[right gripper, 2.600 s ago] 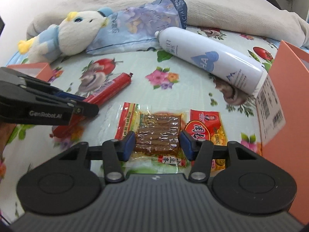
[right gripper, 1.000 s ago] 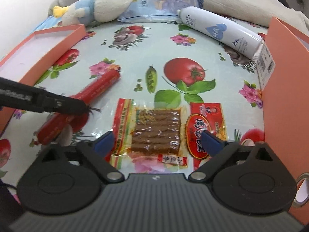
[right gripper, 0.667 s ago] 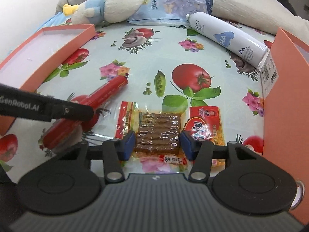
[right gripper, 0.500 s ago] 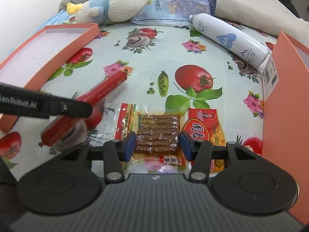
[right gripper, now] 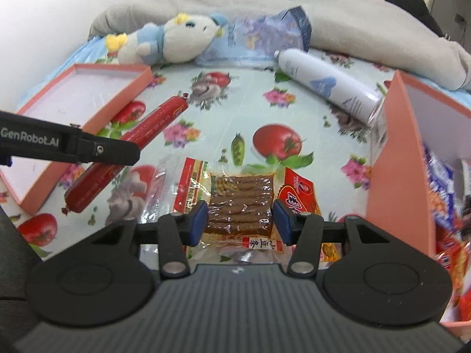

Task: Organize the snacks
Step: 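Lift and carry the sausage and strip pack over the box with both tools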

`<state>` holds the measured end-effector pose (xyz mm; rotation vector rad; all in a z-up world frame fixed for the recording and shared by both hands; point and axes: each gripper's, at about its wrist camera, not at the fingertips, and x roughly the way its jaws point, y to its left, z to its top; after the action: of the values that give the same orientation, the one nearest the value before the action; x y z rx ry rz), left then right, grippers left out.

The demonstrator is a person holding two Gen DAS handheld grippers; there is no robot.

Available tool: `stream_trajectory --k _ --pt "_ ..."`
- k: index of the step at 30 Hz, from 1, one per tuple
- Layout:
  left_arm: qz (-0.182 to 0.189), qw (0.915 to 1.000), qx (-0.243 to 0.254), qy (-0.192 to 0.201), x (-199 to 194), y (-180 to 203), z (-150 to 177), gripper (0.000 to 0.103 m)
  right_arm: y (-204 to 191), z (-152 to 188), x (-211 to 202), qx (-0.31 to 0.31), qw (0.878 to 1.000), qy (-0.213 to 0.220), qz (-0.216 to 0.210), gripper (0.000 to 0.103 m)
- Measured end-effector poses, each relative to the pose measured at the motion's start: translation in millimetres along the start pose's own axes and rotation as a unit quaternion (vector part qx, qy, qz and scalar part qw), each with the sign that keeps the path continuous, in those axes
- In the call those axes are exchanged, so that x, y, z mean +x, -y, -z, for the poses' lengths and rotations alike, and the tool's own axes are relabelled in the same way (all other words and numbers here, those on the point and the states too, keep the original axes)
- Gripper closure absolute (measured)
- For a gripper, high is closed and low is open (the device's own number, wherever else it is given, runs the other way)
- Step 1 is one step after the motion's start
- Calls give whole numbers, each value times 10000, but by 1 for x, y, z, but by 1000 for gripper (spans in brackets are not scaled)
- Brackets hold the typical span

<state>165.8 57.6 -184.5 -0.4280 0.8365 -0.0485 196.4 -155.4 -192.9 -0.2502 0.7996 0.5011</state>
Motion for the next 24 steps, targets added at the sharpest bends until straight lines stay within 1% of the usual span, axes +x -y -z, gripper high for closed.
stream_trajectory --k 4,13,18,24 --pt "-11 9998 -127 147 -15 8 -14 80 9 -14 -18 187 9997 158 -40 52" --pt "-43 9985 -69 539 -47 37 -51 80 21 -45 -60 230 9976 640 88 52" --pt "46 9977 -29 680 -60 56 -60 80 30 -59 -77 270 9957 865 174 52" --pt "195 9970 67 749 -68 81 -66 80 46 -71 -95 324 9928 1106 320 52"
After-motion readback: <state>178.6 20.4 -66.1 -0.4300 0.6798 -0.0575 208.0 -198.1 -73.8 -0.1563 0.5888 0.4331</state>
